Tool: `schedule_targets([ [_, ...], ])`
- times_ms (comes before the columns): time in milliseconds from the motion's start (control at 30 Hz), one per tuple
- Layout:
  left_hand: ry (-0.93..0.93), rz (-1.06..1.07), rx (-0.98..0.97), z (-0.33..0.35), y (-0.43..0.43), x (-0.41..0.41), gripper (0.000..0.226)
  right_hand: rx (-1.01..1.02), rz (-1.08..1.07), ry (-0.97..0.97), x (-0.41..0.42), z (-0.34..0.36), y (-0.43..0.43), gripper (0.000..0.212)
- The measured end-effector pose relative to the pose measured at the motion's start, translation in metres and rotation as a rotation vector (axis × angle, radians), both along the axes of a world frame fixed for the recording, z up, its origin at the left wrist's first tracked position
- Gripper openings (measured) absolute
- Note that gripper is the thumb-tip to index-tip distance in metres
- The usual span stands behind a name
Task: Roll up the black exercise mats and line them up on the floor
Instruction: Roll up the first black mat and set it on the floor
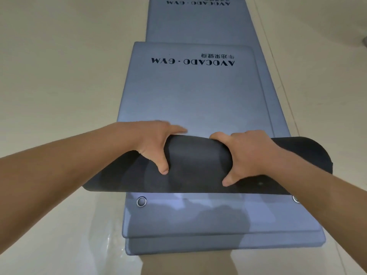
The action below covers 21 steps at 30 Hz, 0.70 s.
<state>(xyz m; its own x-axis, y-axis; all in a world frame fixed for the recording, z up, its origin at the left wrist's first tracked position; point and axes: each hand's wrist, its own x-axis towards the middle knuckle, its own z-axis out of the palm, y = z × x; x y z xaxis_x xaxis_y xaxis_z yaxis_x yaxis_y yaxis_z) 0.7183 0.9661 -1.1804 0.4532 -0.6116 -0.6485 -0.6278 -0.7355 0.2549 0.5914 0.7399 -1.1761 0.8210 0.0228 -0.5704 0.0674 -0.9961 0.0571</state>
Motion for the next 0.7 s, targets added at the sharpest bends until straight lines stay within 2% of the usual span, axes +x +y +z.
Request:
schedule_targets([
  [67,-0.374,-0.096,-0.081,0.004,0.009,-0.016,0.121,0.08,-0.052,0.054,0.023,0.005,-0.01,0.122],
  [100,-0.468,-0.151,-0.084,0.0,0.014,-0.026,0.122,0.123,-0.091,0.086,0.033,0.007,-0.013,0.124],
  [167,-0.449,-0.194,0.029,-0.014,0.018,-0.047,0.142,0.16,-0.16,0.101,0.045,0.008,-0.015,0.13],
  [233,-0.42,-0.174,0.137,-0.035,0.018,-0.054,0.16,0.119,-0.167,0.004,0.043,0.01,-0.009,0.132],
  [333,-0.417,-0.108,0.114,-0.047,0.008,-0.034,0.167,0.003,-0.071,-0.264,0.023,0.011,0.006,0.105],
  [367,-0.409,-0.107,0.098,-0.045,0.006,-0.025,0.167,-0.01,-0.031,-0.297,0.013,0.009,0.014,0.096],
  [400,-0.405,-0.118,0.086,-0.044,0.005,-0.014,0.167,-0.016,0.003,-0.289,0.004,0.004,0.022,0.097],
  [533,-0.348,-0.137,0.014,-0.039,-0.001,0.013,0.155,-0.15,0.048,-0.197,-0.01,-0.036,0.027,0.145],
  [600,-0.286,-0.118,0.0,-0.035,-0.006,0.019,0.145,-0.163,0.043,-0.26,-0.006,-0.048,0.018,0.147],
  [700,-0.242,-0.093,-0.002,-0.028,-0.008,0.024,0.133,-0.146,0.064,-0.335,0.003,-0.054,0.009,0.14],
])
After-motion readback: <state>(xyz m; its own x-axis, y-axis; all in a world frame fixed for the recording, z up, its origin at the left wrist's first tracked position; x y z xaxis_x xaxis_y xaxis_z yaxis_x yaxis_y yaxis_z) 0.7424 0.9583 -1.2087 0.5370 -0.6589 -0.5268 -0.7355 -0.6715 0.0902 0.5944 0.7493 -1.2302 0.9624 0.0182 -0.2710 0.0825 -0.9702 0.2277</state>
